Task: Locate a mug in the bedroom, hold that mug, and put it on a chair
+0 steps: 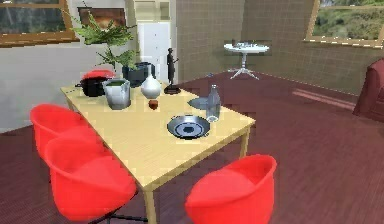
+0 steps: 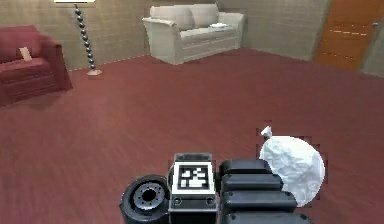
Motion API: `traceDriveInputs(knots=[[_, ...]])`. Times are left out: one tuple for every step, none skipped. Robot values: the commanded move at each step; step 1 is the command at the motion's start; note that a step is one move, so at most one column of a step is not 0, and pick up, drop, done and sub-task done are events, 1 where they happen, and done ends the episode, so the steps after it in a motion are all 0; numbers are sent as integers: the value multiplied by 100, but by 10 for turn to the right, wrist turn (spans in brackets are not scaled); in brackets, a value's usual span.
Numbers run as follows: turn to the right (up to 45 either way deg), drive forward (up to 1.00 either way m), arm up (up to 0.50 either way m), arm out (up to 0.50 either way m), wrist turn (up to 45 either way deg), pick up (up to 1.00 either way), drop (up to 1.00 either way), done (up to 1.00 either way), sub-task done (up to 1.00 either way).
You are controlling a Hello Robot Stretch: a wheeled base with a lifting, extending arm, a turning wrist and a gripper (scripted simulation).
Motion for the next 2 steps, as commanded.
traceDriveInputs(knots=[[0, 5, 0, 0, 0, 0, 0, 0, 0], [450, 0, 0, 0, 0, 0, 0, 0, 0]])
